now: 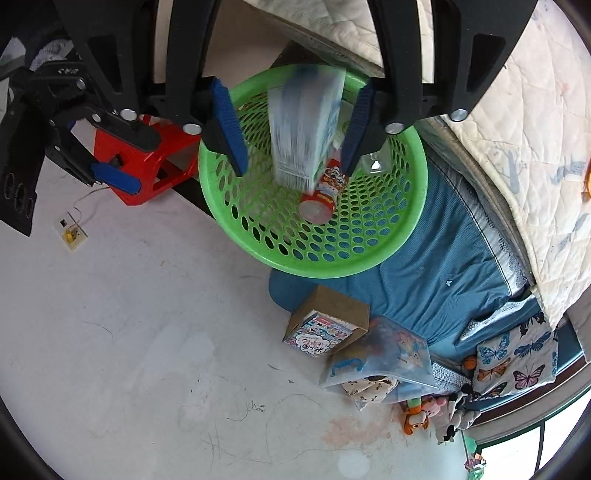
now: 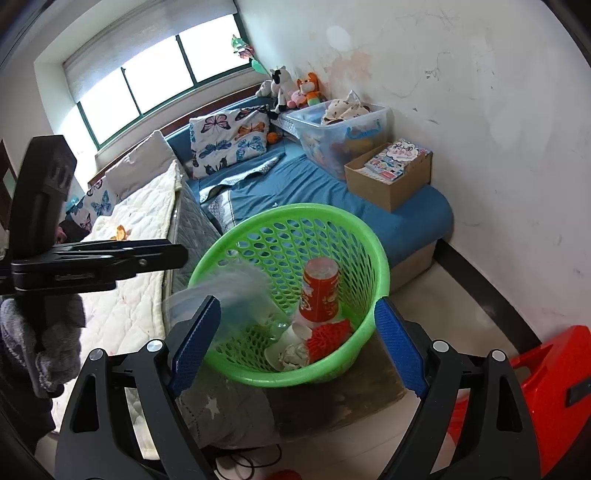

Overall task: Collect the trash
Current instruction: 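Drop the red cup into the basket with the right tool while the left tool drops the carton, then move both open tools back over the mattress toward the peel and container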

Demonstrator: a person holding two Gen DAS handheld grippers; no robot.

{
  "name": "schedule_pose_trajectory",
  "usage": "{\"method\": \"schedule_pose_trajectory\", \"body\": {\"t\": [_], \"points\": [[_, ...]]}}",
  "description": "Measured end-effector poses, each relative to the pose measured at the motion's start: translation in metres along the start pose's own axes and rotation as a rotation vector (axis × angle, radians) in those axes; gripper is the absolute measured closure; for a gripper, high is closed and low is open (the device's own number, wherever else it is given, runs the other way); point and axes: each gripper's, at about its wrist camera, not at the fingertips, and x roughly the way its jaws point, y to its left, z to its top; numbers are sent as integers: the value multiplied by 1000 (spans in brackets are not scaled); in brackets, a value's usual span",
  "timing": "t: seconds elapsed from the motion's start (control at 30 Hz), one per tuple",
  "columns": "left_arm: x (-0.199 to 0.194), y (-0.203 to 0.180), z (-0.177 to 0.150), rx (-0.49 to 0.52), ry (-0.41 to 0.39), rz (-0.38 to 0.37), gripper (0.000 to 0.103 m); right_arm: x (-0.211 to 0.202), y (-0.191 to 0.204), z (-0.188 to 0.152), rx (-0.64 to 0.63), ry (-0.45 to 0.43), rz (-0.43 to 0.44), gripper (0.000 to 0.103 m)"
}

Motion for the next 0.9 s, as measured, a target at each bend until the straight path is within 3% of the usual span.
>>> {"method": "schedule_pose_trajectory", "body": {"t": [0.43, 0.67, 0.9], "points": [[-38, 31, -25, -33, -40, 56, 45, 5, 24, 1, -42, 12, 45, 18], [-72, 79, -44, -85, -85, 192, 45, 15, 56, 6, -100, 30, 79, 18], [-115, 153, -66, -167, -124, 382, 45, 30, 95, 9, -173, 52, 123, 18]]}}
